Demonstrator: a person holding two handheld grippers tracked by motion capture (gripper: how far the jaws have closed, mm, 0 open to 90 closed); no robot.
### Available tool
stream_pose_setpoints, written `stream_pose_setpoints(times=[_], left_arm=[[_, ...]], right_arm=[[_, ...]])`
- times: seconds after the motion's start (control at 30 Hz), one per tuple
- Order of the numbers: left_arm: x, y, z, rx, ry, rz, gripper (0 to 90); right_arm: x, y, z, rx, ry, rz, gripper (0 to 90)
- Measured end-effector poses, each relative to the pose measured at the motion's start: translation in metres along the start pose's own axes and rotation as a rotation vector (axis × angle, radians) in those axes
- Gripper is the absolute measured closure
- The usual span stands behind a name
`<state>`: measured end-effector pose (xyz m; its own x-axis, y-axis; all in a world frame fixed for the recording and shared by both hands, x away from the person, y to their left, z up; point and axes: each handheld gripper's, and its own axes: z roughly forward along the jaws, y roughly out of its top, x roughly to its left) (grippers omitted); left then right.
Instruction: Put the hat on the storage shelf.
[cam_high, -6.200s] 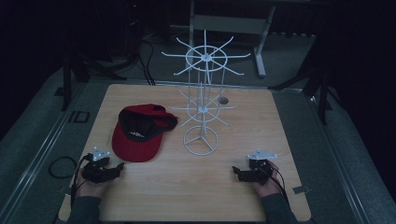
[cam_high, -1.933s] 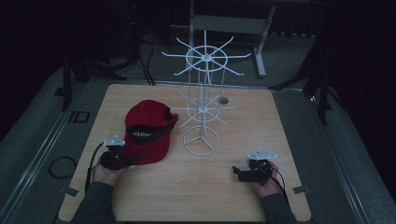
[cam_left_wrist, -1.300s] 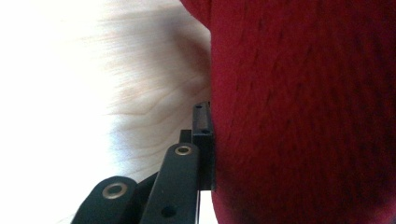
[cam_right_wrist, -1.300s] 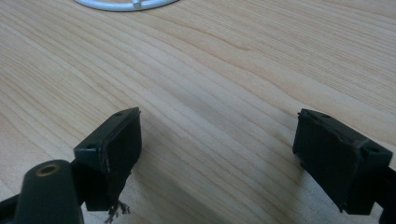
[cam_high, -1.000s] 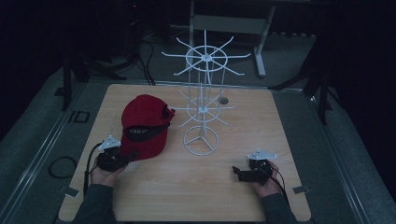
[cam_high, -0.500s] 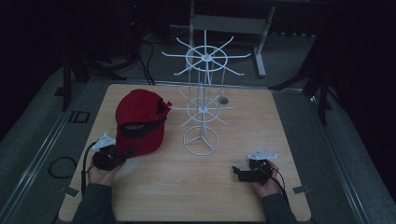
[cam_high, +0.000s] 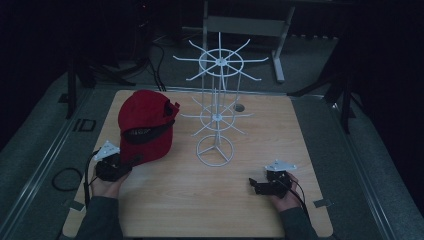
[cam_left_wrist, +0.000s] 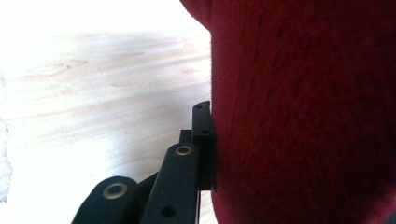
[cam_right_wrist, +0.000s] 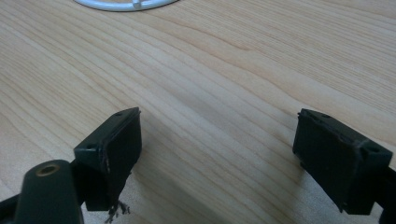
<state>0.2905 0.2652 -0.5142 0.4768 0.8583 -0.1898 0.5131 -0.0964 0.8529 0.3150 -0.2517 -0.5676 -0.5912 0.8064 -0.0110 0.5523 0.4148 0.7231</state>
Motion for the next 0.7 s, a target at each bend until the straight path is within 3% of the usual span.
stream_pose_setpoints(times=[0.7], left_arm=[[-0.005,0.027,-0.016,-0.118,0.031,0.021,84.9]], right_arm=[[0.000,0.000,0.000,0.000,0.000,0.000,15.3]])
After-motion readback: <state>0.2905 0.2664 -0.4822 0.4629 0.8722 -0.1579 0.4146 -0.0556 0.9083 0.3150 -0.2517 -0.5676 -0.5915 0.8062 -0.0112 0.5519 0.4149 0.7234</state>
